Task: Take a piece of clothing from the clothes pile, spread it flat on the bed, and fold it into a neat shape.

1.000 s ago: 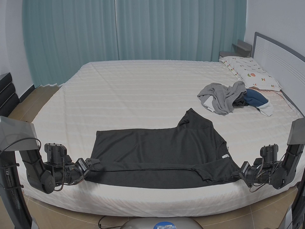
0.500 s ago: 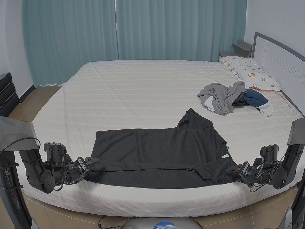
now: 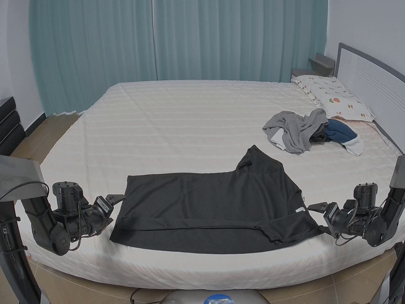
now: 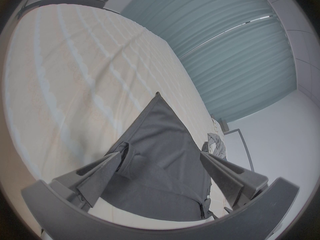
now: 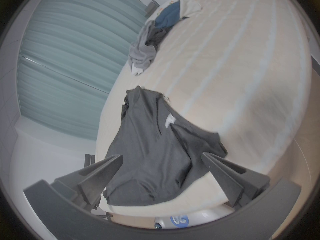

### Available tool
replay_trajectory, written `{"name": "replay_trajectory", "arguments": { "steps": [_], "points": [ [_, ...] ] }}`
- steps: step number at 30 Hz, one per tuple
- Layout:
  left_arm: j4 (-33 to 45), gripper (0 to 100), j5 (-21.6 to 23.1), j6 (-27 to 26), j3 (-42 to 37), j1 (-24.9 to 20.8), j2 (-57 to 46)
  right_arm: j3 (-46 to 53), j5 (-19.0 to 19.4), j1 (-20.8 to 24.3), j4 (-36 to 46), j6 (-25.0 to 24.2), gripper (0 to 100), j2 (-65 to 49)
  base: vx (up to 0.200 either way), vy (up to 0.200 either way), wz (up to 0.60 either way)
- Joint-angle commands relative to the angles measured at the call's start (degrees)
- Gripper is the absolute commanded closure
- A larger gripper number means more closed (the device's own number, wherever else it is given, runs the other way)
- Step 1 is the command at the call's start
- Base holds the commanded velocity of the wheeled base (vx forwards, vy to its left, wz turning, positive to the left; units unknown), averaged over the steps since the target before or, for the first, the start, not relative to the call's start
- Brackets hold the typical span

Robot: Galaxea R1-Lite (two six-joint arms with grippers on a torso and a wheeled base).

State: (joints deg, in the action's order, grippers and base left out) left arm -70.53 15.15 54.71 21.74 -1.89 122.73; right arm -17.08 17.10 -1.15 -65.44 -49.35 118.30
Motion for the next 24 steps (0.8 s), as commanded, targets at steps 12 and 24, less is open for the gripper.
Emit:
{"name": "replay_trajectory", "arguments": {
  "steps": [12,24],
  "points": [
    [0.8,0,0.0,-1.1,-1.2,-2.9,-0.3,0.3,0.4,-3.2,-0.7,1.8,0,-2.7,0.000,0.000,0.00],
    [6.6,0,-1.8,-1.1,-5.0,-12.7,-5.5,-0.1,0.4,-3.0,-1.1,1.8,0,0.8,0.000,0.000,0.00]
  ]
}}
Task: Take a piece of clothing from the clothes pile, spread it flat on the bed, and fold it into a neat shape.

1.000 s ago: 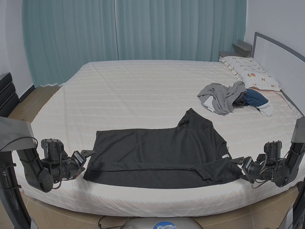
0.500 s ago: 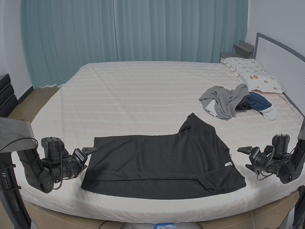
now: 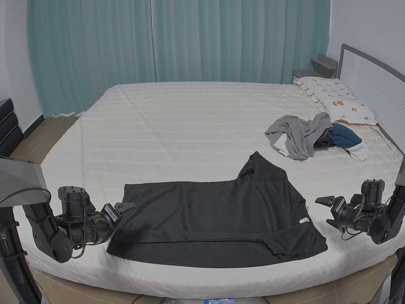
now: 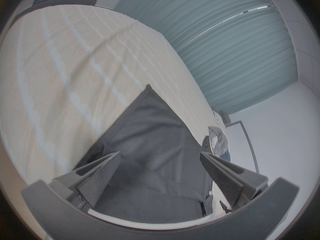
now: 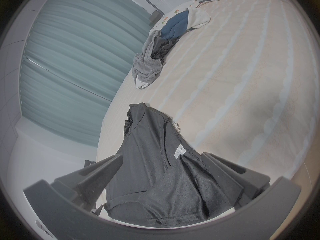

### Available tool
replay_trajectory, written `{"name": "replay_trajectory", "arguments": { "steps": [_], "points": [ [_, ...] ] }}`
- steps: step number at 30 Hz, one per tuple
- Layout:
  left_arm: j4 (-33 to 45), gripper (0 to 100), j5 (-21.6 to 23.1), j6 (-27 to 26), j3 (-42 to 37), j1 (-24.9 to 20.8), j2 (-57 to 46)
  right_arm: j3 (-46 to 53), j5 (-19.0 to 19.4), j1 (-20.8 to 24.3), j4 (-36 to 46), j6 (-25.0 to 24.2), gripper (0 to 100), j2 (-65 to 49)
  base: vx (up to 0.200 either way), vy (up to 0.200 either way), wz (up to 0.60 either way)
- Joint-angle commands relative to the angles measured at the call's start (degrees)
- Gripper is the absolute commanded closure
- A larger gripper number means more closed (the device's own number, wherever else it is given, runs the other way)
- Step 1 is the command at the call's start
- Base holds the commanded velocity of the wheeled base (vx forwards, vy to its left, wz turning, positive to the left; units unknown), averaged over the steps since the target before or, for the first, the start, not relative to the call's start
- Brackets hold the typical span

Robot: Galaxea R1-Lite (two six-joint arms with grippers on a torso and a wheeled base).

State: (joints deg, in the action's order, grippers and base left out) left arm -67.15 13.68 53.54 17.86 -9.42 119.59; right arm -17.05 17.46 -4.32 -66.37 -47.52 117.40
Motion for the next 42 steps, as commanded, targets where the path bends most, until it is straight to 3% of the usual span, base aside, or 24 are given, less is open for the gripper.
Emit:
{"name": "replay_trajectory", "arguments": {
  "steps": [1,17,24,42],
  "points": [
    [5.7,0,-0.3,0.1,-0.7,-6.4,-2.3,0.1,0.0,0.3,-0.4,0.1,0,1.9,0.000,0.000,0.00],
    [9.8,0,-0.9,0.0,4.7,-6.2,3.2,0.1,0.0,0.6,-0.5,0.1,0,3.1,0.000,0.000,0.00],
    [16.7,0,-3.7,-1.6,10.3,-5.9,3.9,0.0,-0.1,1.1,-0.6,0.2,0,3.8,0.000,0.000,0.00],
    [16.4,0,-5.7,-0.7,17.7,-1.3,5.7,-0.3,-0.3,1.6,-0.7,0.2,0,4.7,0.000,0.000,0.00]
  ]
}}
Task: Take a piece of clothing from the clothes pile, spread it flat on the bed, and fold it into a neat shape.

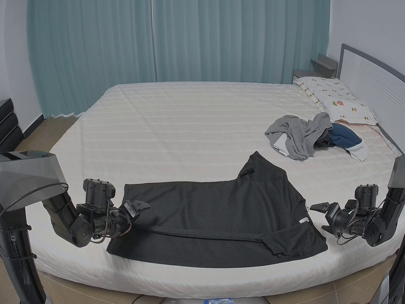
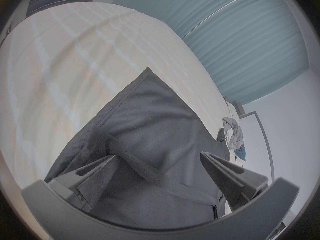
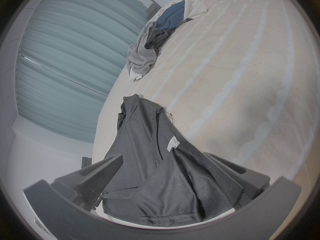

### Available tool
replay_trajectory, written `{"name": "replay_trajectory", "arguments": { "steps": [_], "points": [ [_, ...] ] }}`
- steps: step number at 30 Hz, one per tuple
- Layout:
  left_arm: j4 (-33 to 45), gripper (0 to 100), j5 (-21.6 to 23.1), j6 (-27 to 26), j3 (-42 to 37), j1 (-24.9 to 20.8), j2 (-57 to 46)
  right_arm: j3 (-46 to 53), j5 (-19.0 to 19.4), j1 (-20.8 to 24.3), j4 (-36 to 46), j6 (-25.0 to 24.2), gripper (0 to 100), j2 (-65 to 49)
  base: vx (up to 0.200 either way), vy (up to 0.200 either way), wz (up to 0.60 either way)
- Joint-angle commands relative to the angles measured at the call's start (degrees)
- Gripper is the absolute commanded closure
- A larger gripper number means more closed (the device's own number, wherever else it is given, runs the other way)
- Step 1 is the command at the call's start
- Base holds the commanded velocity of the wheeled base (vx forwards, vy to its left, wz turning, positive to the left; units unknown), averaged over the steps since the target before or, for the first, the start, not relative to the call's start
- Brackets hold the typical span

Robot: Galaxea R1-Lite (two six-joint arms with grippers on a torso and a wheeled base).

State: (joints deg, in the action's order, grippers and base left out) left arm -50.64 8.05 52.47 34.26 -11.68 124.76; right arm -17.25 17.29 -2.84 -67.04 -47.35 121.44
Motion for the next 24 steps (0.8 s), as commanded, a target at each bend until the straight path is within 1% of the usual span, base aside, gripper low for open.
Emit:
{"name": "replay_trajectory", "arguments": {
  "steps": [1,5,6,7,14,17,19,22,24],
  "points": [
    [-0.1,0,0.0,0.8,1.8,1.4,0.5,-0.1,-0.1,0.1,0.0,0.1,0,0.6,0.000,0.000,0.00],
    [-0.4,0,0.0,3.9,3.8,3.5,0.7,-0.1,-0.1,0.1,-0.1,0.0,0,0.5,0.000,0.000,0.00],
    [-0.4,0,0.0,3.9,3.8,3.5,0.7,-0.1,-0.1,0.1,-0.1,0.0,0,0.5,0.000,0.000,0.00],
    [-0.7,0,0.1,5.2,4.4,4.6,0.7,-0.1,-0.1,0.1,-0.1,0.0,0,0.6,0.000,0.000,0.00],
    [-0.7,0,0.4,5.2,4.1,5.5,0.1,-0.1,-0.1,0.1,-0.1,0.0,0,0.6,0.000,0.000,0.00],
    [-0.6,0,1.2,3.3,4.3,7.5,0.4,-0.1,-0.1,0.0,-0.1,0.0,0,0.5,0.000,0.000,0.00],
    [-0.6,0,1.7,0.1,4.2,8.5,0.7,-0.2,-0.1,0.0,-0.1,0.0,0,0.6,0.000,0.000,0.00],
    [-0.8,0,3.9,-3.1,3.4,9.1,1.0,-0.2,-0.1,0.0,-0.1,0.1,0,0.6,0.000,0.000,0.00],
    [-0.8,0,4.9,-3.9,3.4,9.3,1.5,-0.2,-0.1,0.1,-0.1,0.0,0,0.6,0.000,0.000,0.00]
  ]
}}
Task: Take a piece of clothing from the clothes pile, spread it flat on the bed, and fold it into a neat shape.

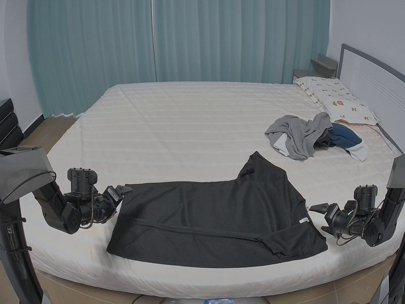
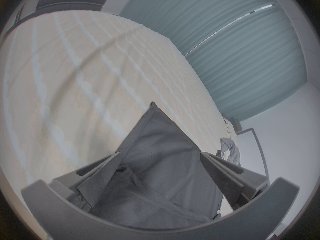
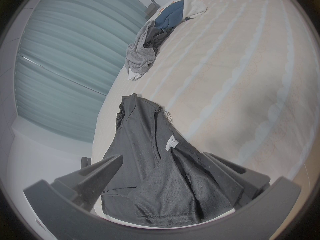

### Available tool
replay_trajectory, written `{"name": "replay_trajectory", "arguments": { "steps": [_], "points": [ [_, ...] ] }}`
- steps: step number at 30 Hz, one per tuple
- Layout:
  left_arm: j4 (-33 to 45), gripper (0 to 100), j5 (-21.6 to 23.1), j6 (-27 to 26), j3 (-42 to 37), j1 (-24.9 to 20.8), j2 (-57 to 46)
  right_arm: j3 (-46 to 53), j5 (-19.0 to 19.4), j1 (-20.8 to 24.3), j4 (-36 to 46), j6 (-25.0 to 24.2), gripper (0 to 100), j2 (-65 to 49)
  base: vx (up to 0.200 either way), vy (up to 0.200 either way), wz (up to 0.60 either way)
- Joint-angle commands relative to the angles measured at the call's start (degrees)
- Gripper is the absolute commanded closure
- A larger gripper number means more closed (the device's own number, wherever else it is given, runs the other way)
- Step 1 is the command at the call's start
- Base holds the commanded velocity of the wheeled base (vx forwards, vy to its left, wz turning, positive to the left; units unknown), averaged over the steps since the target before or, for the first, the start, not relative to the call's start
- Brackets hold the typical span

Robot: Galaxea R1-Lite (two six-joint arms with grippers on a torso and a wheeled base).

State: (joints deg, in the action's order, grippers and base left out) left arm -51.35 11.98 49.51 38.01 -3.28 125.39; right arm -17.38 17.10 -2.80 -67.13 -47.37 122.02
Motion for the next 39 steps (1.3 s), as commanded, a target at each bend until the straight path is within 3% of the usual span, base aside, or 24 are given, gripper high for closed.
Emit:
{"name": "replay_trajectory", "arguments": {
  "steps": [1,20,21,39],
  "points": [
    [-0.2,0,1.3,-1.3,-0.4,0.9,1.3,0.1,0.0,0.1,0.0,0.0,0,0.1,0.000,0.000,0.00],
    [-1.5,0,1.5,-2.9,-0.7,-0.7,3.4,0.0,-0.1,0.1,0.0,0.1,0,0.0,0.000,0.000,0.00],
    [-1.5,100,1.5,-2.9,-0.7,-0.9,3.4,0.0,-0.1,0.0,0.0,0.1,0,0.0,0.000,0.000,0.00],
    [-1.3,100,-3.7,-4.9,-4.5,-1.5,2.0,0.2,-0.3,-0.1,-1.9,0.1,0,-1.0,0.000,0.000,0.00]
  ]
}}
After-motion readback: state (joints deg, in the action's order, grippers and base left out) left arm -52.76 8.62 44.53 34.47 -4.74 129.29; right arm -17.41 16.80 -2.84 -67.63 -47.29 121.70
